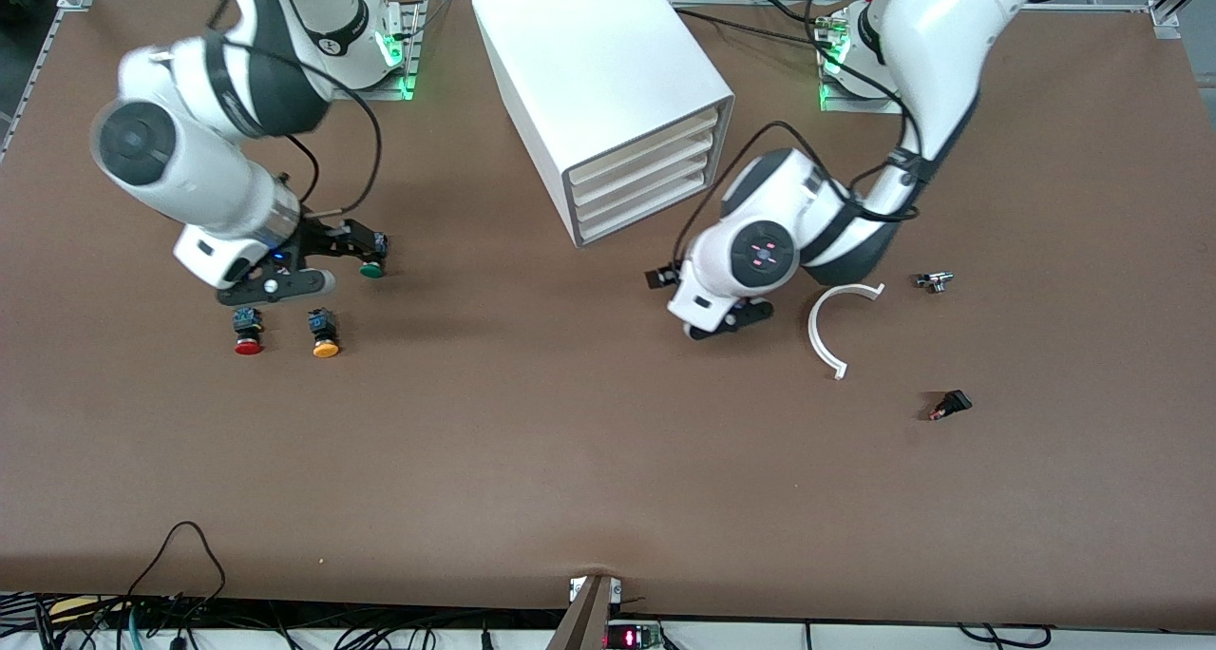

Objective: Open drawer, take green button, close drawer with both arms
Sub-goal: 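Release the green button beside the other buttons while the left gripper retracts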

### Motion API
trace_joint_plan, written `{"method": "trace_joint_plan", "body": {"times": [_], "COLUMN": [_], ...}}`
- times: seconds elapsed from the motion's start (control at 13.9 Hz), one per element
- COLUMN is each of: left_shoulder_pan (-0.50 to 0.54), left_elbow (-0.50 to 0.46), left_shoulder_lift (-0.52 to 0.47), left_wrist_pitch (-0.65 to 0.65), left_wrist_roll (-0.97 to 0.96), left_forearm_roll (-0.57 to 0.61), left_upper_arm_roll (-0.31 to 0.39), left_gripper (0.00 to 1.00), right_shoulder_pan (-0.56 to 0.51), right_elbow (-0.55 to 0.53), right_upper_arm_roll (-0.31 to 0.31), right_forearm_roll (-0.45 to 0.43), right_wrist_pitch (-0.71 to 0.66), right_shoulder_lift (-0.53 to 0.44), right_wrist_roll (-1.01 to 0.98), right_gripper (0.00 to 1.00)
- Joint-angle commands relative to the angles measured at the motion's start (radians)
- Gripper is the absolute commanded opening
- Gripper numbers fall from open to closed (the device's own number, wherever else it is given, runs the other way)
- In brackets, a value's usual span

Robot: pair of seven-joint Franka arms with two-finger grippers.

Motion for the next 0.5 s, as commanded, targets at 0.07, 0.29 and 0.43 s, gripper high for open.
{"method": "trace_joint_plan", "body": {"times": [0.07,0.29,0.43], "left_shoulder_pan": [0.03,0.046,0.099], "left_elbow": [-0.038,-0.096,-0.156], "left_shoulder_lift": [-0.172,-0.296,-0.379], "left_wrist_pitch": [-0.098,-0.156,-0.158], "left_wrist_roll": [0.215,0.417,0.522], "left_forearm_roll": [0.008,-0.003,-0.003], "left_upper_arm_roll": [0.098,0.207,0.227], "left_gripper": [1.0,1.0,1.0], "right_shoulder_pan": [0.0,-0.023,-0.078], "right_elbow": [0.098,0.091,0.099], "right_upper_arm_roll": [-0.03,-0.037,-0.029], "right_forearm_roll": [0.0,-0.007,-0.01], "right_wrist_pitch": [-0.152,-0.21,-0.247], "right_shoulder_lift": [-0.064,-0.16,-0.183], "right_wrist_roll": [-0.095,-0.185,-0.27], "right_gripper": [0.99,0.99,0.99]}}
